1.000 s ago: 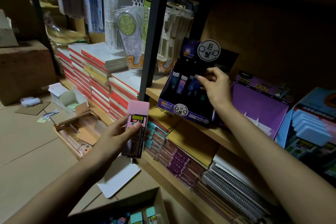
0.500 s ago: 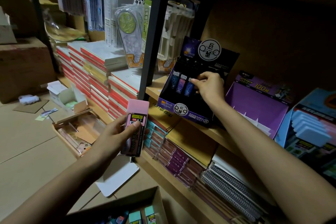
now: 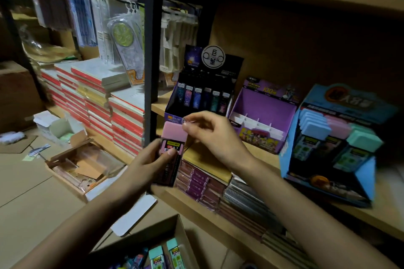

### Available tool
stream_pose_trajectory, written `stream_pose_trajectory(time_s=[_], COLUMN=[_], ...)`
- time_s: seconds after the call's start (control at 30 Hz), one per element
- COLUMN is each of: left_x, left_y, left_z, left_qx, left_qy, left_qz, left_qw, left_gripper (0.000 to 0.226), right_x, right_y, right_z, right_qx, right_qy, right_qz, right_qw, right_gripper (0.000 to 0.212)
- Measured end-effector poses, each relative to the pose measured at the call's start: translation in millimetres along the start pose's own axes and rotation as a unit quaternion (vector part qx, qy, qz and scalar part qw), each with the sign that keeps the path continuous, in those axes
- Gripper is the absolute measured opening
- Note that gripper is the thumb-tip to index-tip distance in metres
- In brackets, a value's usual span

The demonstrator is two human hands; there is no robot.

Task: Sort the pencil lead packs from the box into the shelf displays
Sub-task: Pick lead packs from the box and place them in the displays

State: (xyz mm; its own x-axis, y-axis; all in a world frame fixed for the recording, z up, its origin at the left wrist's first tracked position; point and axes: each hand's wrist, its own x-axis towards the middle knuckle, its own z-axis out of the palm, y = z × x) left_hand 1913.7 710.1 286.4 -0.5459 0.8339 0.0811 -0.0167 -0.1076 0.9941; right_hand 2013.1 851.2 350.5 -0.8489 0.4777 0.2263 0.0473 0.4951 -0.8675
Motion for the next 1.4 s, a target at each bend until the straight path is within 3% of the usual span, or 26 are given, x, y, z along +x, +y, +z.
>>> stream_pose_trajectory(time_s=[0.1,0.27,0.47,0.6,0.73,1.07,1.4], left_x=[-4,2,37,58,64,68,72], left_y=[10,28,20,-7,-25,-37,-39], left_z=[38,107,170,204,223,232,227], left_qx=[0.006,0.049,0.186,0.227,0.228,0.227,0.203], left_qy=[-0.043,-0.066,-0.075,-0.063,-0.076,-0.046,-0.067], left_qz=[0.012,0.052,0.123,0.117,0.107,0.126,0.108], left_qw=[0.999,0.995,0.972,0.965,0.965,0.965,0.971], left_gripper=[0.035,0.021,0.037,0.047,0.054,0.04,0.043], right_x=[-23,-60,-102,-119,-116,-104,-97], right_y=[-3,0,3,8,22,58,65], right_z=[-18,-84,-193,-246,-265,-257,-261], right_qx=[0.001,-0.023,-0.09,-0.156,-0.242,-0.308,-0.266], right_qy=[0.02,0.09,0.257,0.312,0.308,0.242,0.253], right_qz=[-0.018,-0.022,-0.038,-0.035,-0.027,-0.049,-0.041], right_qw=[1.0,0.995,0.962,0.936,0.92,0.919,0.929], right_gripper=[0.014,0.018,0.019,0.014,0.013,0.018,0.015])
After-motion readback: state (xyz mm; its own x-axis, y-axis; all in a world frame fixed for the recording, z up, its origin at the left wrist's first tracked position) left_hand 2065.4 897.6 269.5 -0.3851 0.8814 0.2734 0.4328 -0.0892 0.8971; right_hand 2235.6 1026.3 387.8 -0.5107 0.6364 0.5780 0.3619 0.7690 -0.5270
